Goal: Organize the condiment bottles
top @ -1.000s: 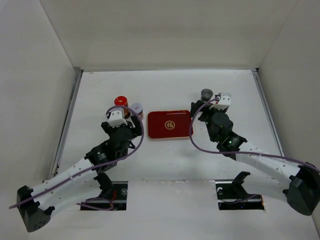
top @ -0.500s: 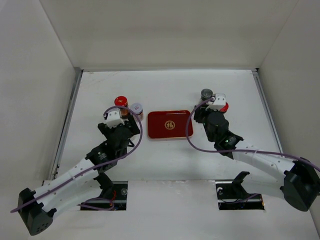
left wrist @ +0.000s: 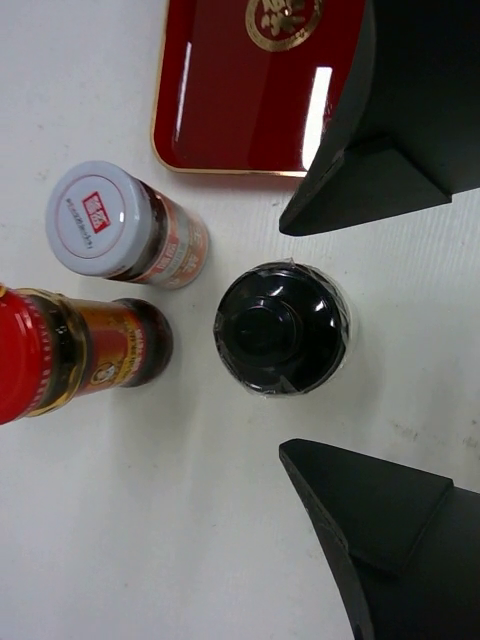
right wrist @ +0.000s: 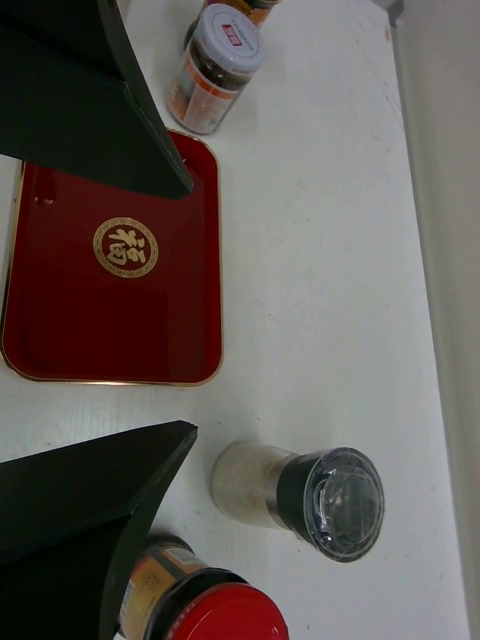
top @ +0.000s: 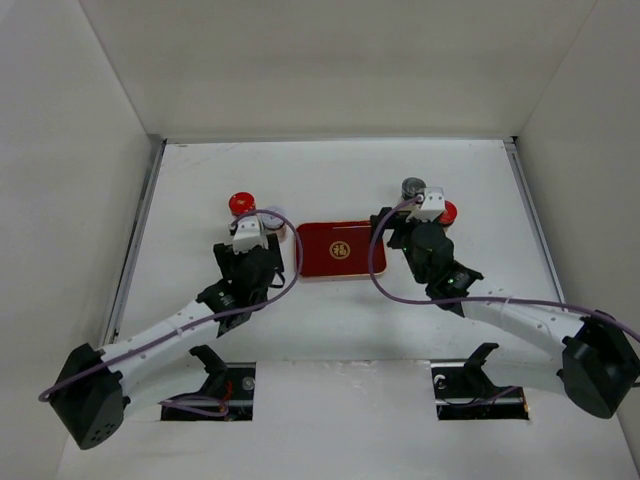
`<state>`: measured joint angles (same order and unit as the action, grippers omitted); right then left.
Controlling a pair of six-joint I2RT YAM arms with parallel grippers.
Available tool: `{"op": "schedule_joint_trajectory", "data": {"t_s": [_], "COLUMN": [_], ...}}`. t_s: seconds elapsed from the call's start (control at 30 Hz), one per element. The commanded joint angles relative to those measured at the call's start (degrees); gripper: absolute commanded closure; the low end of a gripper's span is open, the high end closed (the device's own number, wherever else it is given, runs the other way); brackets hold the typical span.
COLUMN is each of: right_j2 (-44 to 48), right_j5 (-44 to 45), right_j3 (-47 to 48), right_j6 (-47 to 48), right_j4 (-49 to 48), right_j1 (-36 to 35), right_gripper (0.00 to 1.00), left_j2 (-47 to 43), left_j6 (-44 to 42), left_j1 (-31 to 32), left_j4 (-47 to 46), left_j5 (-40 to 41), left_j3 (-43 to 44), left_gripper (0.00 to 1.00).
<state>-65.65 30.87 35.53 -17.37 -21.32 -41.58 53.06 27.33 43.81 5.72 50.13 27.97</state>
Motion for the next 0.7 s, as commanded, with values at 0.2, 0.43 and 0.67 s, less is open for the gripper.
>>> {"op": "schedule_joint_trajectory", "data": {"t_s": [0.2,0.43,0.67], "right_j2": [0.25,0.96,0.79], "right_j5": [-1.08,-1.08,-0.99], "right_j3": [0.6,-0.19,-0.72], "right_j6": [0.75,0.05,-1.0], "right_j4": [-3.11,-3.9,-4.61], "right_j1": [-0.03,0.14,1.11], "right_gripper": [0.0,0.0,0.26], "left_j2": [9.07,5.93,0.02], "left_j6": [-0.7,-0.96,-3.25], "left_j1": [-2.46,-1.23,5.53], "left_j4": [-10.19,-9.94,-10.72], "left_j5": [-4.16,-3.02,-1.78], "left_j3": [0.69,1.21,7.35], "left_gripper": [0.29,0.64,0.67]}}
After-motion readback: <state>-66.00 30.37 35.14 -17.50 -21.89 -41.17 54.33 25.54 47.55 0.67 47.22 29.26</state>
